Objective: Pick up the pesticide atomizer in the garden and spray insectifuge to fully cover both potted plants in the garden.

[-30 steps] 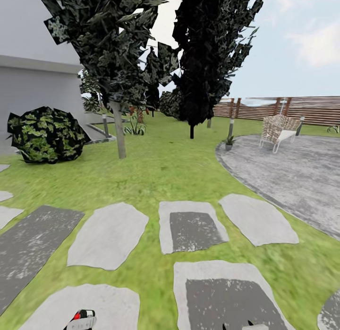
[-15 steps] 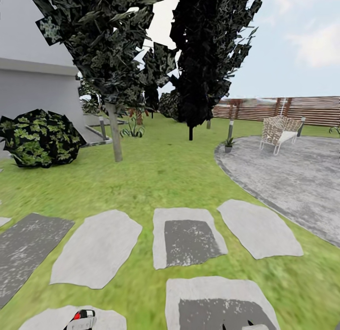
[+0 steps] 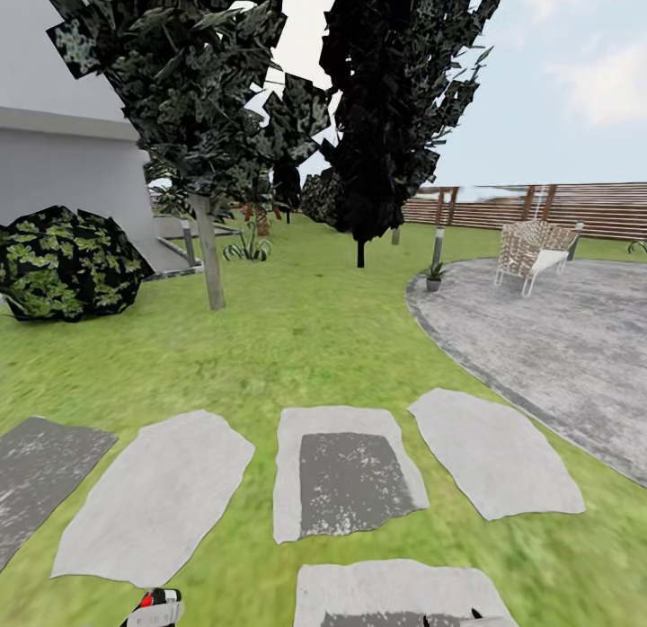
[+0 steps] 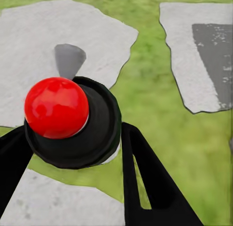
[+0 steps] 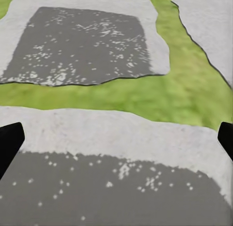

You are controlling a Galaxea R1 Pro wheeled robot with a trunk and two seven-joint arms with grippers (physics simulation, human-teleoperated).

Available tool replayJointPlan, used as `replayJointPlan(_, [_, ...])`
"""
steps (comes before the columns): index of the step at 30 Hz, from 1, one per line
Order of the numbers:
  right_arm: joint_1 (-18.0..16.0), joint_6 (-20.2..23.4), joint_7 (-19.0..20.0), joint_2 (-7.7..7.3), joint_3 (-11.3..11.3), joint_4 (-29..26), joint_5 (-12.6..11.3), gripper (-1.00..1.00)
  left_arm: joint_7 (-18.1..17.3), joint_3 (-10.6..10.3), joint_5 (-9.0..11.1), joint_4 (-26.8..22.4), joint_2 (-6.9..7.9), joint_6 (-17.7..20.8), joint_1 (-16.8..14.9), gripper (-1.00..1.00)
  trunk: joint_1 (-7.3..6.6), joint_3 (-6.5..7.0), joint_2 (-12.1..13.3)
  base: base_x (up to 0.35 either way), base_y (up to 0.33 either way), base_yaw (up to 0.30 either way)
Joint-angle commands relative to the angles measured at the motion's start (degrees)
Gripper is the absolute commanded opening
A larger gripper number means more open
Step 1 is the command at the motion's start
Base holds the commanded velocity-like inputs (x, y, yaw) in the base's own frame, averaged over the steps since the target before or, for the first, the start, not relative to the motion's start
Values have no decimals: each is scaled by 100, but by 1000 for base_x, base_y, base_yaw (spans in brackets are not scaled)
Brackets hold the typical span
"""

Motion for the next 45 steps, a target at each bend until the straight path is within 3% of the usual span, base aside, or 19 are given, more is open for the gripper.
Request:
replayJointPlan(1, [-3,-14,-5,-5,26,4,-1,100,-27,50,-56,2,-4,-22,-5,-100,2,-6,-2,285,-158,0])
replayJointPlan(45, [-3,-14,-5,-5,26,4,-1,100,-27,50,-54,1,-4,-28,-5,-100,2,-6,-2,284,-161,-1])
